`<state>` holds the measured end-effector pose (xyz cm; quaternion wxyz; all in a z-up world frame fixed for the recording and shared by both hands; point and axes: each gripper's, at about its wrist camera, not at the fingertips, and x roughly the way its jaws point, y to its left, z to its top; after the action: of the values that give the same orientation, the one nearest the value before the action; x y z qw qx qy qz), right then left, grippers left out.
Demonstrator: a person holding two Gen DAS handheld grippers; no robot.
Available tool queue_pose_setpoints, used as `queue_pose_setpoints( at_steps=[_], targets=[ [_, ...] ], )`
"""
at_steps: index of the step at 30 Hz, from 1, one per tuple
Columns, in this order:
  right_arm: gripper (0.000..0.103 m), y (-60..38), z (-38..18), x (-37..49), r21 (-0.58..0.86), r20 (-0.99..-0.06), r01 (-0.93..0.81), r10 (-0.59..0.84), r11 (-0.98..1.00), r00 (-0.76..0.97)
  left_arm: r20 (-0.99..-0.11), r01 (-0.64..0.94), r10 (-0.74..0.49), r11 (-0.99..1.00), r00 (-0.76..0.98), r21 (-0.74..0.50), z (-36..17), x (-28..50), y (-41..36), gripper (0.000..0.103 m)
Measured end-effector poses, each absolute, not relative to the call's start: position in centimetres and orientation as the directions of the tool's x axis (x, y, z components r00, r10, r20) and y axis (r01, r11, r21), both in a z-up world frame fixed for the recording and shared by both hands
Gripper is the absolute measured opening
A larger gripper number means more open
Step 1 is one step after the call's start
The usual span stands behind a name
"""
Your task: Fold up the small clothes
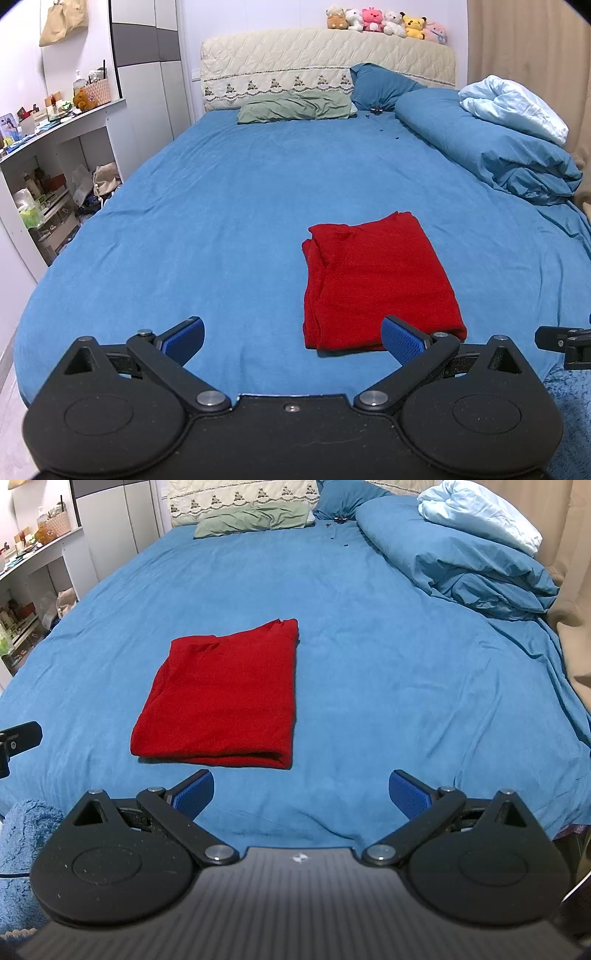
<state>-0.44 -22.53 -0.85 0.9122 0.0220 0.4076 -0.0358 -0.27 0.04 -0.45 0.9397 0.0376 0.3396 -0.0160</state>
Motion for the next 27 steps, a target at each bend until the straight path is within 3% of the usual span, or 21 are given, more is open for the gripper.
queue_pose_setpoints(
  at_steps=[27],
  targets=[
    [0.103, -21.83, -0.83, -0.71, 0.003, -0.744, 0.091, -0.059, 0.996, 0.666, -0.628, 0.077, -0.010, 0.994, 0.778, 0.079, -0.36, -0.31, 0.15, 0.103]
  ],
)
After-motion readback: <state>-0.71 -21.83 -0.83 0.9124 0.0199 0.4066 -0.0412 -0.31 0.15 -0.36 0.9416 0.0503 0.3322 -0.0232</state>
